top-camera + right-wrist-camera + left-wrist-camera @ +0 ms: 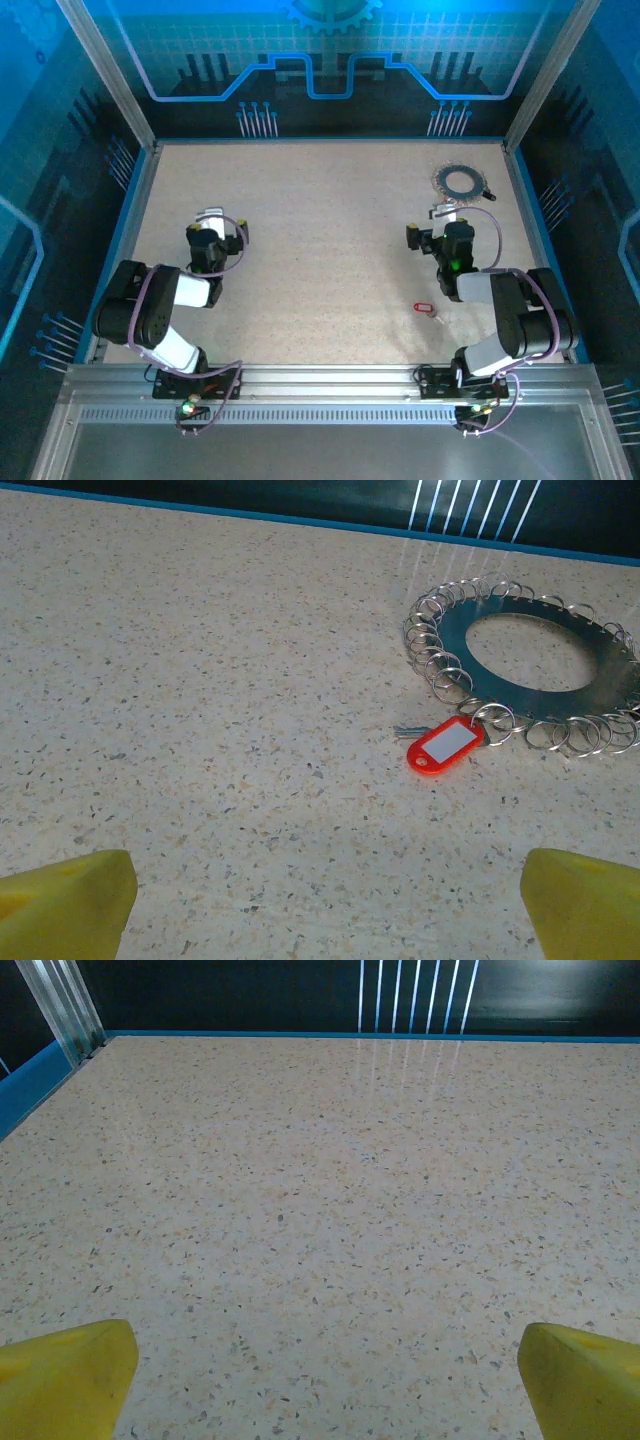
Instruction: Put the keys on the keyring
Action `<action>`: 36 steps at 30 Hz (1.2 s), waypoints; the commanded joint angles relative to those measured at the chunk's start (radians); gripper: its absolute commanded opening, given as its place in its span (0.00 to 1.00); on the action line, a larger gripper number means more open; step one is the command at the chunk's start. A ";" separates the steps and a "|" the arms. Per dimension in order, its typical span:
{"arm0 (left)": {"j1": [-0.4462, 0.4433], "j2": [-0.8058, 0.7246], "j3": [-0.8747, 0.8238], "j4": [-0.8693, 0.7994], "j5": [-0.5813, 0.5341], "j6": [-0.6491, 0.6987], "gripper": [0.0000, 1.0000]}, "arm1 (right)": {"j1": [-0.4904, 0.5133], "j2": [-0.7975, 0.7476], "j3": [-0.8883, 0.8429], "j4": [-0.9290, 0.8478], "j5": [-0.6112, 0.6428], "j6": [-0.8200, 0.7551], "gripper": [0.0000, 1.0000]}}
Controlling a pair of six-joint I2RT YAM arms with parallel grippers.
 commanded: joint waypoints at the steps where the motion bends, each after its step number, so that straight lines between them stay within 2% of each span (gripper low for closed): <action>1: 0.004 -0.013 0.012 -0.004 -0.001 -0.024 0.99 | -0.009 -0.001 0.018 -0.003 -0.004 0.012 1.00; 31: 0.004 -0.013 0.012 -0.003 0.000 -0.024 0.99 | -0.018 -0.003 0.020 -0.009 -0.025 0.018 1.00; 36: -0.023 -0.044 -0.043 0.083 -0.013 0.011 0.99 | -0.014 -0.074 -0.013 -0.004 0.032 0.036 1.00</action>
